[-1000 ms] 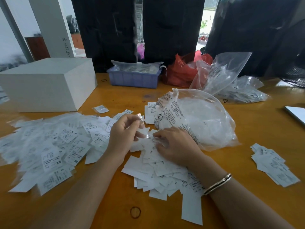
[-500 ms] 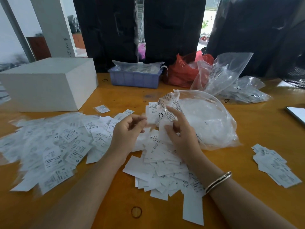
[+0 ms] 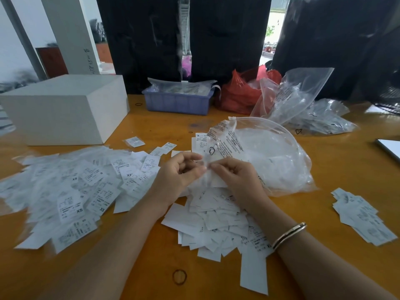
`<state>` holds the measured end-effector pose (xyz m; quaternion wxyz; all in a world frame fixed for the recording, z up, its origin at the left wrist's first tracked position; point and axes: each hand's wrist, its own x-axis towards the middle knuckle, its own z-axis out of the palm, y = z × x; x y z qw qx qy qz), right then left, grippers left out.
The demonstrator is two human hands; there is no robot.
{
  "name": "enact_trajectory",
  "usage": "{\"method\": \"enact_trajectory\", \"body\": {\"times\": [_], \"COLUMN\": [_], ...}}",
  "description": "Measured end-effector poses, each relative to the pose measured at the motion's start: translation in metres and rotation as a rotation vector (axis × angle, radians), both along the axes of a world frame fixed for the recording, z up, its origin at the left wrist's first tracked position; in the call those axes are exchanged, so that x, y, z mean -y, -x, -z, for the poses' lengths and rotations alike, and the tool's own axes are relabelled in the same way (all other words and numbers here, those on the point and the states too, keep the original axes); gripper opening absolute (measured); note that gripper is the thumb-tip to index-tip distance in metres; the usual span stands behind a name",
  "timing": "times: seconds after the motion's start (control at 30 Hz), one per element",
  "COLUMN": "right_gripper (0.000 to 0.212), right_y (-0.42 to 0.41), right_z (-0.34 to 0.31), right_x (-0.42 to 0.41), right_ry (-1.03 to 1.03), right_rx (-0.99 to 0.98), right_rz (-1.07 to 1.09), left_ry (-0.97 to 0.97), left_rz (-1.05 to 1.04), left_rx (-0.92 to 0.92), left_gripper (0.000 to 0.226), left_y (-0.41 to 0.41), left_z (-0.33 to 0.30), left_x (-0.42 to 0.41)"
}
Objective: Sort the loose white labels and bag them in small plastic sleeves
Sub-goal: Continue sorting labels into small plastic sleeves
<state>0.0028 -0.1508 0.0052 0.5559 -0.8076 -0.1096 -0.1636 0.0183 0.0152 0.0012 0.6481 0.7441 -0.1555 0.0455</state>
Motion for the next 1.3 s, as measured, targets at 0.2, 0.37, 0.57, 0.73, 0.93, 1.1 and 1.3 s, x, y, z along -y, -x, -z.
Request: {"method": "enact_trajectory", "body": {"times": [0.2, 0.37, 0.57, 0.73, 0.93, 1.1, 1.3], "right_gripper": [0.013, 0.027, 0.05, 0.048, 0.043, 0.033, 0.033], "right_y": [0.001, 0.0, -0.002, -0.003, -0.002, -0.002, -0.005], "right_z": [-0.002, 0.001, -0.001, -0.001, 0.004, 0.0, 0.002], "right_x": [0.003, 0.004, 0.009, 0.005, 0.009, 0.007, 0.006], "right_ry": [-0.23, -0.192, -0.348, -0.359, -0.284, -0.325, -0.477], "right_rx": [-0.076, -0.132, -0.063, -0.022, -0.103, -0.049, -0.04], "right_rz": [-0.035, -0.082, -0.063, -0.098, -0.11, -0.081, -0.064], "left_ry": [0.02, 0.283, 0.299, 0.312, 0.23, -0.14, -0.309], "left_rz": [-0.062, -0.108, -0.243, -0.313, -0.367, -0.332, -0.227], "left_rx": [-0.018, -0.108, -0.117, -0.133, -0.05, 0.262, 0.439], "left_gripper": [0.006, 0.007, 0.01, 0.006, 0.004, 0.008, 0.006], "left_y": [-0.002, -0.005, -0.009, -0.013, -0.011, -0.007, -0.003], "left_z": [0.0, -0.001, 0.001, 0.003, 0.001, 0.004, 0.007], "left_x": [0.001, -0.002, -0.004, -0.005, -0.005, -0.004, -0.001]}}
